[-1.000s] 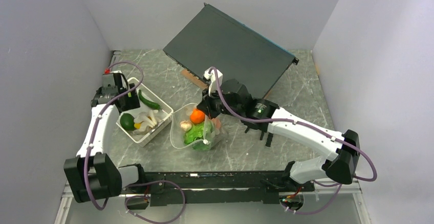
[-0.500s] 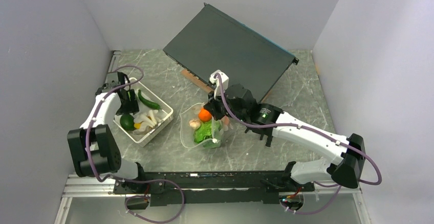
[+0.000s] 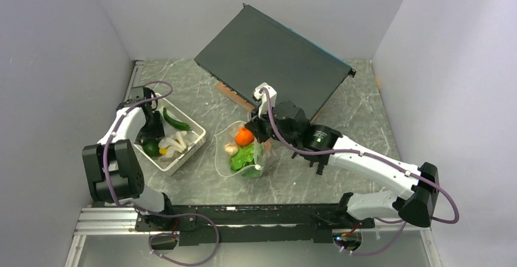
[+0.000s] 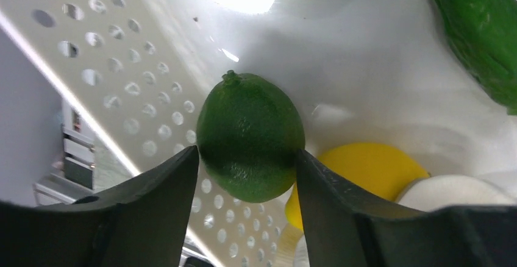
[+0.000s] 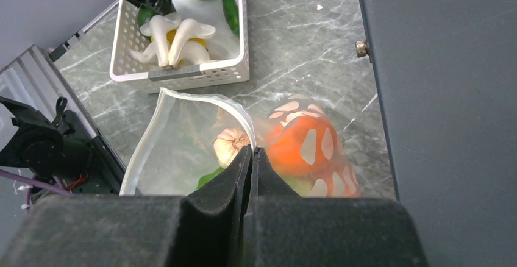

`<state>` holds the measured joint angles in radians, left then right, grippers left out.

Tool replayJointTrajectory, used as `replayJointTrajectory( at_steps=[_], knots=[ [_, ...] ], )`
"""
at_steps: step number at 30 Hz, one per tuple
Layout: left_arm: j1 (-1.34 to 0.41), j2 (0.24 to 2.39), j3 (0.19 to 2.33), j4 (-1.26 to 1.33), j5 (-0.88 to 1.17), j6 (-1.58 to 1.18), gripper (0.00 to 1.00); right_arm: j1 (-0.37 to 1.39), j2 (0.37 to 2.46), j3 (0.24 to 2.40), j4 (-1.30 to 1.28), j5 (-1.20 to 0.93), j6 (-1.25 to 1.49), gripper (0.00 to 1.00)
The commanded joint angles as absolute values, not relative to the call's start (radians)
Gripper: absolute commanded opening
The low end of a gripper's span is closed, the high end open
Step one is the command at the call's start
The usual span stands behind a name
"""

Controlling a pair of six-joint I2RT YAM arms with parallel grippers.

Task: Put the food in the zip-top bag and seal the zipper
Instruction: Pick up the fake fruit from the bin.

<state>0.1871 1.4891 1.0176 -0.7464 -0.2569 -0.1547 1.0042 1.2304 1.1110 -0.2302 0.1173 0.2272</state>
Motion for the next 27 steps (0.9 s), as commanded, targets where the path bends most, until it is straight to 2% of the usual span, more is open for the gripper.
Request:
replayJointTrajectory(
  at_steps=[1, 5, 8, 14, 19, 22, 27],
  knots=[
    [0.186, 1.554, 1.053, -0.789, -0.231, -0.151, 0.61, 1.005, 1.191, 1.127, -0.145, 0.139, 0.216, 0.00],
    [0.195, 1.566, 1.062, -0.791, -0.210, -0.151, 0.75, 1.005, 1.197, 1.126, -0.141, 0.122, 0.227, 0.00],
    [0.194, 1.579, 1.060, -0.795, -0.207, -0.151, 0.74, 1.005, 1.209, 1.140, -0.154, 0.107, 0.235, 0.00],
    [0.194, 1.558, 1.062, -0.787, -0.200, -0.146, 0.49, 1.005, 1.236, 1.146, -0.152, 0.100, 0.247, 0.00],
    [0.186, 1.433, 1.036, -0.740, -0.186, -0.146, 0.29, 1.007, 1.249, 1.152, -0.173, 0.112, 0.252, 0.00],
    [0.177, 1.366, 1.025, -0.716, -0.187, -0.145, 0.23, 1.005, 1.247, 1.152, -0.177, 0.120, 0.255, 0.00],
    [0.140, 1.268, 1.008, -0.685, -0.231, -0.135, 0.07, 1.007, 1.248, 1.160, -0.204, 0.125, 0.260, 0.00]
  ],
)
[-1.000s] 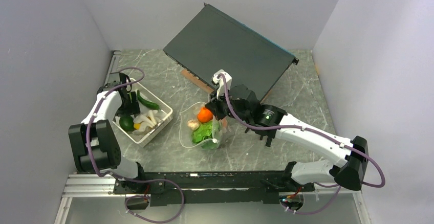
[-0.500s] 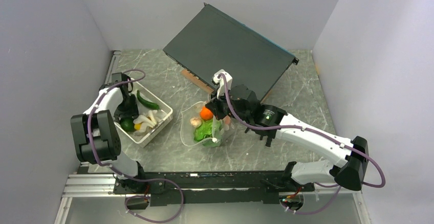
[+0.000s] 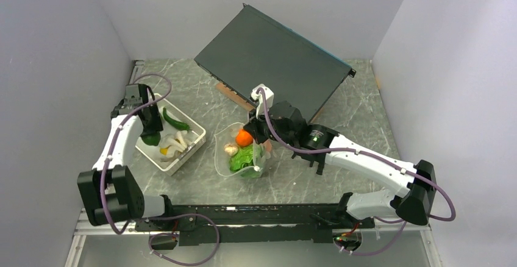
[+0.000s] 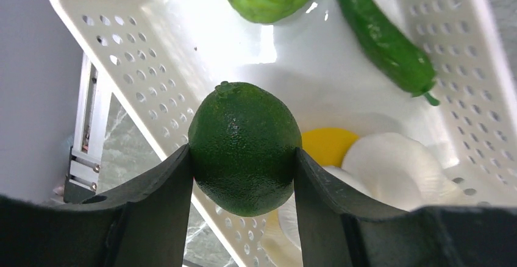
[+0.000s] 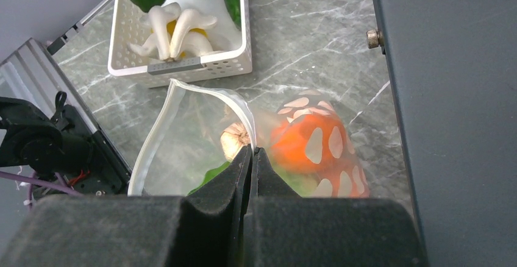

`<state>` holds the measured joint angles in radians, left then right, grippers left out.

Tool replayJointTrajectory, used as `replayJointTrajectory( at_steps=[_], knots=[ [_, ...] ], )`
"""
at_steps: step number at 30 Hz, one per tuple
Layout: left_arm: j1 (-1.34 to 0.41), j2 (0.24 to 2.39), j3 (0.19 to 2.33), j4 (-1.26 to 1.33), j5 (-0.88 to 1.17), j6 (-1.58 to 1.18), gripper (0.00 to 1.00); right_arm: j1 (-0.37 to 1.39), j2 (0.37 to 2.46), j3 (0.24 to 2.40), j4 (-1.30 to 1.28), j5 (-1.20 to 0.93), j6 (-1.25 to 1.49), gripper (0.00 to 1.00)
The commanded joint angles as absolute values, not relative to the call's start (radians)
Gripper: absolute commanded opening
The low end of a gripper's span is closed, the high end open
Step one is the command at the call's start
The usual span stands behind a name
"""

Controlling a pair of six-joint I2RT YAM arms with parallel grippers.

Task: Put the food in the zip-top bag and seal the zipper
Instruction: Pick up the fake fruit from the bin, then place the fake fruit in the zipper food storage bag.

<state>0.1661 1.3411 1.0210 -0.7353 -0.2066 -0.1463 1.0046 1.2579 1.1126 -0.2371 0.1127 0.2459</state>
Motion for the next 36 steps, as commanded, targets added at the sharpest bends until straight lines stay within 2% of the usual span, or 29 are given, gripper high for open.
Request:
replayJointTrajectory(
  at_steps=[1, 5, 17, 30, 36],
  knots=[
    [0.133, 1.247, 1.002, -0.678, -0.243, -0.132, 0.05, 1.005, 1.252, 1.166, -0.213, 0.126, 0.262, 0.00],
    [0.124, 1.153, 0.981, -0.637, -0.259, -0.124, 0.00, 1.007, 1.267, 1.187, -0.236, 0.133, 0.259, 0.00],
    [0.122, 0.968, 0.929, -0.552, -0.255, -0.117, 0.00, 1.008, 1.290, 1.208, -0.259, 0.133, 0.282, 0.00],
    [0.115, 0.910, 0.906, -0.507, -0.199, -0.104, 0.00, 1.015, 1.311, 1.204, -0.207, 0.104, 0.308, 0.00],
    [0.115, 0.920, 0.897, -0.486, -0.086, -0.097, 0.00, 1.016, 1.325, 1.210, -0.193, 0.092, 0.292, 0.00]
  ],
)
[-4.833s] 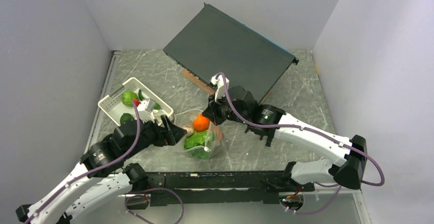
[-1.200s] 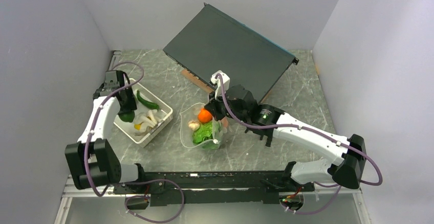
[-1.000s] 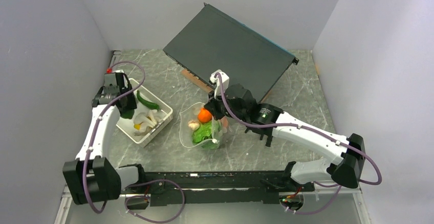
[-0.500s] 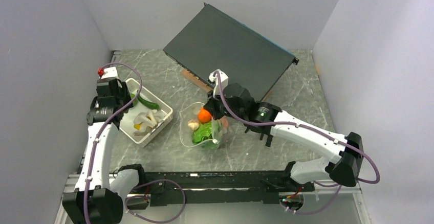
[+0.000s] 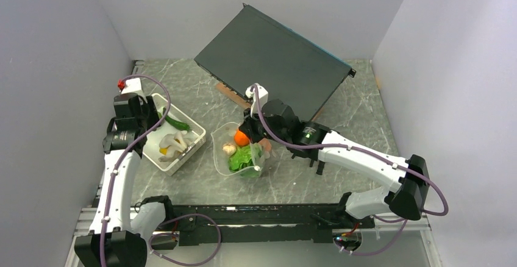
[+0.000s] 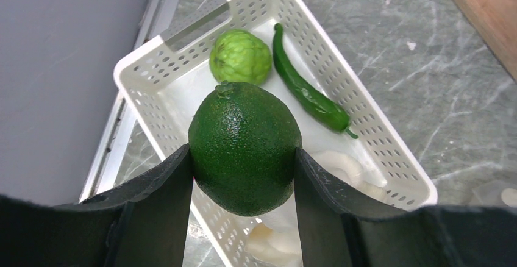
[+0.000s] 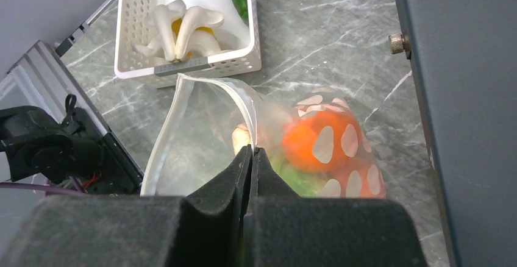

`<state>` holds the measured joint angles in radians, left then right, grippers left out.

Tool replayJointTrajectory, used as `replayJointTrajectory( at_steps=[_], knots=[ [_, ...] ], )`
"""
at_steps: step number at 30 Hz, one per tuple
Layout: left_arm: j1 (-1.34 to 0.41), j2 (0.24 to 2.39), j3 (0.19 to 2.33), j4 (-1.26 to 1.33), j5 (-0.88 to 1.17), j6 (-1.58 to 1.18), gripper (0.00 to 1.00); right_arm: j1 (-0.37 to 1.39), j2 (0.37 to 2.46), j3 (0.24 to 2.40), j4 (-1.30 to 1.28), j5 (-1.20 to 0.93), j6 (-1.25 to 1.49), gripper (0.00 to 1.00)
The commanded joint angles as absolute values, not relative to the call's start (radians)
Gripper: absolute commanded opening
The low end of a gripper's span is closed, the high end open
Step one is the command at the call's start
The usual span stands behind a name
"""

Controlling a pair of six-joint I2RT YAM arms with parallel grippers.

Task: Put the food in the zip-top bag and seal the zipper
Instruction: Place the fake fruit in the zipper food storage bag.

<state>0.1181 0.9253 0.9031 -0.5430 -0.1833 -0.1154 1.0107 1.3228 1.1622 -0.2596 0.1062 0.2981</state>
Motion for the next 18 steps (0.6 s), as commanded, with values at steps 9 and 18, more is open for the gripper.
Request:
replayJointTrajectory(
  at_steps=[9, 18],
  knots=[
    [0.107, 0.884, 0.840, -0.357, 0.346, -0.217, 0.00, 1.016, 1.344, 1.229, -0.234, 0.093, 0.334, 0.00],
    [0.095, 0.646, 0.606, -0.063, 0.765, -0.710, 0.00, 1.017, 1.400, 1.332, -0.319, 0.098, 0.375, 0.00]
  ],
)
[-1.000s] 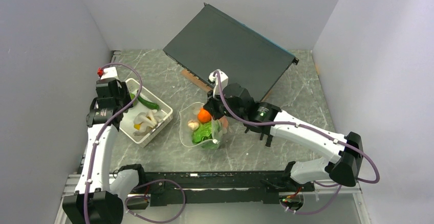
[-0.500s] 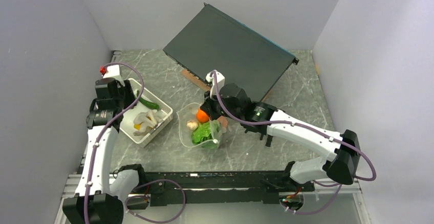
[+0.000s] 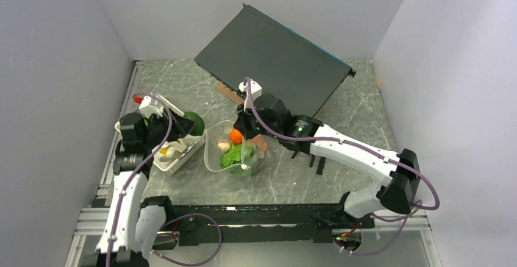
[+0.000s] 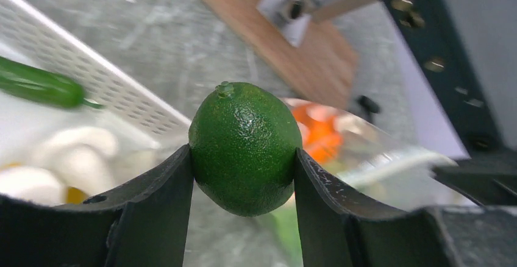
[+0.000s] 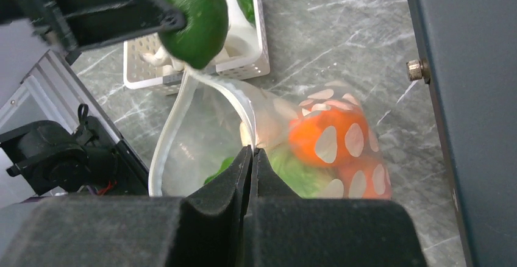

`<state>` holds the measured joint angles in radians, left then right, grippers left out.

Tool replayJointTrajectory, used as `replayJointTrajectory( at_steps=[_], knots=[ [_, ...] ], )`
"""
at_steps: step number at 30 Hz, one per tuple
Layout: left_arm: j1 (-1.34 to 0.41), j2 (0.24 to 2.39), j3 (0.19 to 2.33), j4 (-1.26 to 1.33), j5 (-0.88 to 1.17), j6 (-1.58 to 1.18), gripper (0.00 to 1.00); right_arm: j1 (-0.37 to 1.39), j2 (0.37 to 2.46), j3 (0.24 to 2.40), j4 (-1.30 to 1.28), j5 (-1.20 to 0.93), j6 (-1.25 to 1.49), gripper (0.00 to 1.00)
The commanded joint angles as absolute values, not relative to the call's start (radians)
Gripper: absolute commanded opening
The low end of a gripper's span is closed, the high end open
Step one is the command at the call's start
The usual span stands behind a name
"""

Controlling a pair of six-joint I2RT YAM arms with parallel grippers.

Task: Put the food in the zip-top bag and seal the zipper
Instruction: Place the fake fruit in the zipper food storage bag.

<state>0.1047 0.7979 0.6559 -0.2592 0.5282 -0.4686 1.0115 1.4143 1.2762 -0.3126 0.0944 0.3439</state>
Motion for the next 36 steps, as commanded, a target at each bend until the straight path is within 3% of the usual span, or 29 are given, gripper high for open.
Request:
replayJointTrajectory(
  at_steps=[1, 7, 9, 15, 19, 36],
  knots=[
    [0.093, 0.604, 0.594, -0.038, 0.795, -0.736, 0.00, 1.016, 1.402, 1.333, -0.322, 0.096, 0.378, 0.00],
    [0.065, 0.502, 0.692, -0.148, 0.891, -0.766, 0.00, 1.017, 1.388, 1.315, -0.318, 0.081, 0.430, 0.00],
    [-0.020, 0.486, 0.674, -0.090, 0.855, -0.825, 0.00, 1.017, 1.375, 1.296, -0.294, 0.060, 0.451, 0.00],
    [-0.617, 0.735, 0.837, -0.335, 0.413, -0.701, 0.00, 1.020, 1.360, 1.280, -0.268, 0.035, 0.484, 0.00],
    [-0.827, 0.759, 0.831, -0.311, 0.108, -0.730, 0.00, 1.022, 1.331, 1.281, -0.283, 0.051, 0.487, 0.00],
    [-0.881, 0.505, 0.710, -0.458, -0.186, -0.887, 0.00, 1.022, 1.224, 1.184, -0.217, 0.014, 0.520, 0.00]
  ],
)
